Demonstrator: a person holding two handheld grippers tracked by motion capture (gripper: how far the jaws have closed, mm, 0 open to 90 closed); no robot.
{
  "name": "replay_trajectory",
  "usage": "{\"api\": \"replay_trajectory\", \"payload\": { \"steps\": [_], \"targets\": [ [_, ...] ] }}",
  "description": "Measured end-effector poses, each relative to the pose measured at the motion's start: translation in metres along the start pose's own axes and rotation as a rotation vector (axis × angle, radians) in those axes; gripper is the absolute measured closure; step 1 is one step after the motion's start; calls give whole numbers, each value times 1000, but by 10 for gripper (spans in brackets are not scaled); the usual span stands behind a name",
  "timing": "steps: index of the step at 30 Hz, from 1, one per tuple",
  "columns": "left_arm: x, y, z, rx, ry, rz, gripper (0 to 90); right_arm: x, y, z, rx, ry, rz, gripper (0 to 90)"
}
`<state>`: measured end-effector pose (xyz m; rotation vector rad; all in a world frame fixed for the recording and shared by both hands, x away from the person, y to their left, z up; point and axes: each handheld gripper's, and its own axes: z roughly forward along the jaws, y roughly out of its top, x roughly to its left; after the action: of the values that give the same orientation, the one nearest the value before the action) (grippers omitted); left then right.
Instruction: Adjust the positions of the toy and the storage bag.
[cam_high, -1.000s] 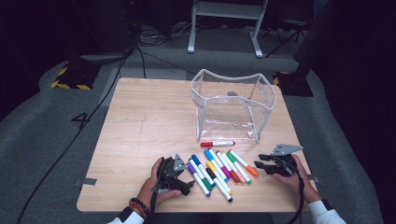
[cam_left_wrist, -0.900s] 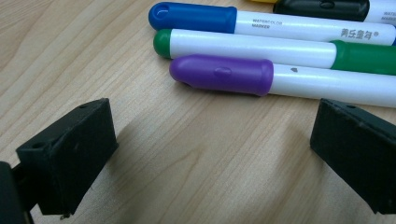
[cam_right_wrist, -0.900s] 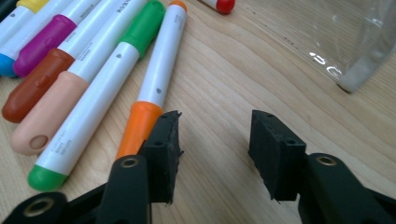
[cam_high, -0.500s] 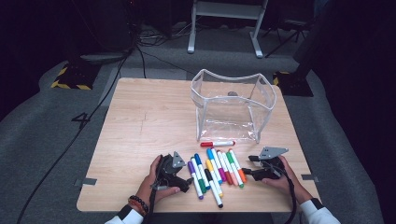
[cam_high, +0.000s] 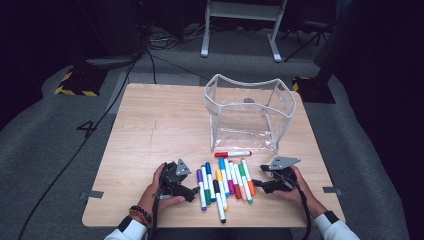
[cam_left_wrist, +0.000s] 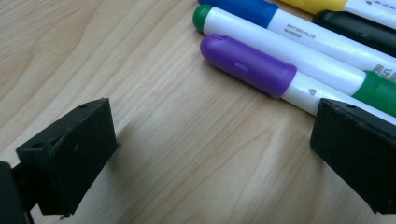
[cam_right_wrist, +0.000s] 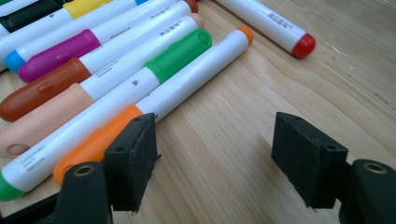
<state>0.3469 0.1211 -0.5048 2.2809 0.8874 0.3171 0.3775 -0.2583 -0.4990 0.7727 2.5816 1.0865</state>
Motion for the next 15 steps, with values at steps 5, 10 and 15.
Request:
{"api": "replay_trajectory", "payload": {
  "steps": [5, 10, 15],
  "targets": [
    [15, -8, -7, 0, 17, -19, 5, 10, 12, 11, 2, 10, -27, 315],
    [24, -18, -16, -4, 19, -23, 5, 17, 22, 22, -2, 28, -45, 316],
    [28, -22, -19, -3, 20, -24, 5, 16, 25, 23, -2, 34, -71, 358]
  ]
}}
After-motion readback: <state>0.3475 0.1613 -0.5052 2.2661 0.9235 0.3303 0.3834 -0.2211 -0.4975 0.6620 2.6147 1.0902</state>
